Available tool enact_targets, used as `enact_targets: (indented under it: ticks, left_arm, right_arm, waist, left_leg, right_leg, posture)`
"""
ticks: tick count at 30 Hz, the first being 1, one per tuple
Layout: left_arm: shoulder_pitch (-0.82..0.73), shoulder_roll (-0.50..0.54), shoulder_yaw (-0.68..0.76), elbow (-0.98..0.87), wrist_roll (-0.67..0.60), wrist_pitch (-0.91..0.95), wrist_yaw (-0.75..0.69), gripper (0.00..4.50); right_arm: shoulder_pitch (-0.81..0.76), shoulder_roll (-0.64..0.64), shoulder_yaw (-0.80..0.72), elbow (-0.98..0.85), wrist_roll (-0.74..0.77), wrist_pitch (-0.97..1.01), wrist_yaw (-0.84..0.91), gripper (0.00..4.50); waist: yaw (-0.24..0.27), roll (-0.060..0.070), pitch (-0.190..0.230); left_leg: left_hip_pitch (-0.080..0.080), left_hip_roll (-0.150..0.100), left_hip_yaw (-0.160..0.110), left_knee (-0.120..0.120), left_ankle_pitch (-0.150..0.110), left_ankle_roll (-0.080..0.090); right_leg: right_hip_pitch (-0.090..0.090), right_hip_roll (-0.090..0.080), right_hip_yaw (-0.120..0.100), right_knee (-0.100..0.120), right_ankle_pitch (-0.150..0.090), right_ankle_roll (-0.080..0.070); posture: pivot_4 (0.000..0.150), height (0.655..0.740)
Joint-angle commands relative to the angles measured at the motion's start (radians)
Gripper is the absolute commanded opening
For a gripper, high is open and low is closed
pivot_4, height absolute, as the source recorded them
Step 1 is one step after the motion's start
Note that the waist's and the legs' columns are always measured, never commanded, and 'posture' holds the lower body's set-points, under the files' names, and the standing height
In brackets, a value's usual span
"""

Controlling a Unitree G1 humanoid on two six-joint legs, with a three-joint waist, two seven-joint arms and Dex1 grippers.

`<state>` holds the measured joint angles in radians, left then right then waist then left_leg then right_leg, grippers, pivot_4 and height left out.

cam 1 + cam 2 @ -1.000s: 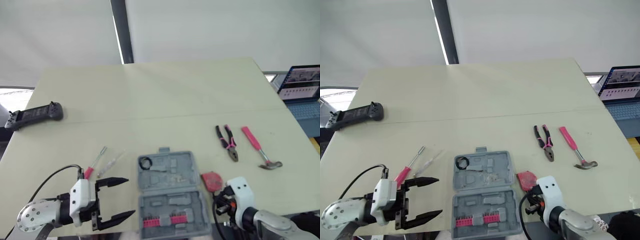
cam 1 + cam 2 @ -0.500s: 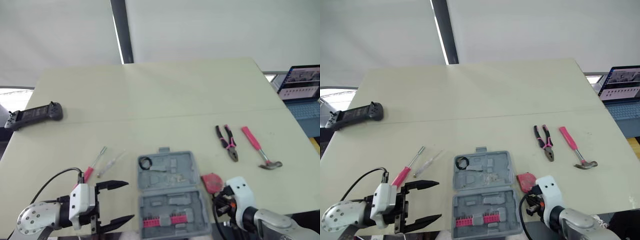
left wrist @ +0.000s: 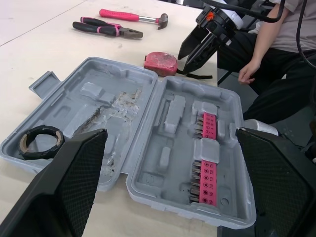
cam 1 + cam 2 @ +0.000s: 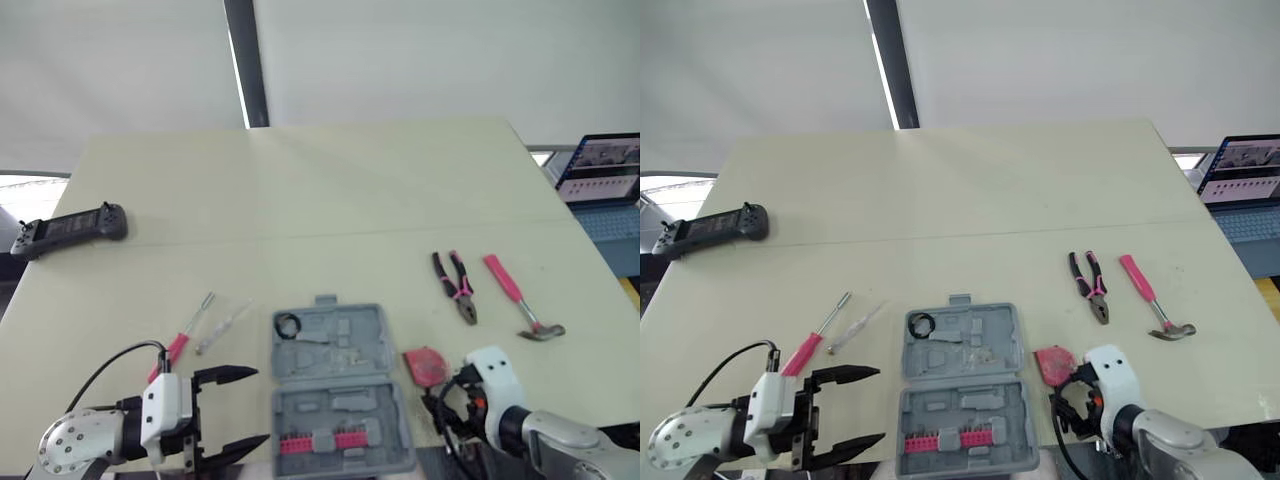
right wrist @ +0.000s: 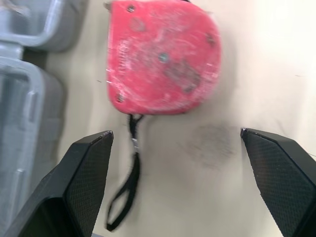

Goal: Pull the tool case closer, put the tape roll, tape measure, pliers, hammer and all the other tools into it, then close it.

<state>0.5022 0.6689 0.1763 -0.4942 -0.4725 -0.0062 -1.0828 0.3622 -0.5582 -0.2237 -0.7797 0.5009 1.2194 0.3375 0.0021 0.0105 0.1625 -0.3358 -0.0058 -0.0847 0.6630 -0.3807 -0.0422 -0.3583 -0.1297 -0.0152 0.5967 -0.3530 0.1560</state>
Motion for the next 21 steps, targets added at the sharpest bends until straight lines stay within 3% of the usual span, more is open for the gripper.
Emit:
enact_targets:
  ticks: [1, 8, 11, 14, 21]
  left_arm:
    - [0.001, -0.004, -0.008, -0.006, -0.025, -0.012, -0.014, 4.50]
    - [-0.013, -0.005, -0.008, -0.016, -0.072, -0.013, -0.044, 4.50]
    - [-0.015, -0.002, 0.001, -0.027, -0.095, -0.026, -0.068, 4.50]
    - [-0.008, 0.005, 0.019, -0.032, -0.101, -0.034, -0.080, 4.50]
    - [0.054, -0.003, 0.048, -0.066, -0.087, -0.052, -0.061, 4.50]
  right_arm:
    - [0.019, -0.110, -0.080, 0.026, 0.036, -0.049, 0.135, 4.39]
    - [0.120, -0.479, -0.142, 0.159, -0.032, -0.505, 0.651, 4.39]
    - [0.033, -0.593, -0.082, 0.316, -0.084, -0.680, 0.809, 4.39]
    - [-0.119, -0.621, 0.032, 0.449, -0.151, -0.850, 0.889, 4.39]
    - [-0.464, -0.532, 0.318, 0.742, -0.365, -1.266, 1.017, 4.39]
  waist:
    - [0.000, 0.002, 0.001]
    - [0.000, 0.002, 0.004]
    - [-0.003, 0.001, 0.004]
    - [-0.004, 0.000, 0.005]
    - [-0.001, 0.000, 0.007]
  left_leg:
    - [0.000, 0.000, 0.000, 0.000, 0.000, 0.000]
    - [0.001, 0.000, 0.003, 0.000, 0.000, 0.003]
    - [0.001, 0.000, 0.003, 0.001, 0.000, 0.003]
    - [0.002, 0.001, 0.005, 0.001, 0.000, 0.003]
    - [0.000, 0.001, 0.005, 0.002, 0.000, 0.003]
  right_leg:
    - [0.000, 0.000, 0.000, 0.000, 0.000, 0.000]
    - [0.002, 0.001, 0.000, -0.001, 0.001, 0.002]
    - [0.002, 0.000, 0.000, -0.001, 0.001, 0.003]
    - [0.002, 0.000, 0.001, -0.002, 0.002, 0.004]
    - [0.001, 0.000, 0.000, -0.003, 0.002, 0.004]
  posture:
    - [0.150, 0.7400]
    - [0.150, 0.7400]
    - [0.150, 0.7400]
    - [0.150, 0.7400]
    - [0.150, 0.7400]
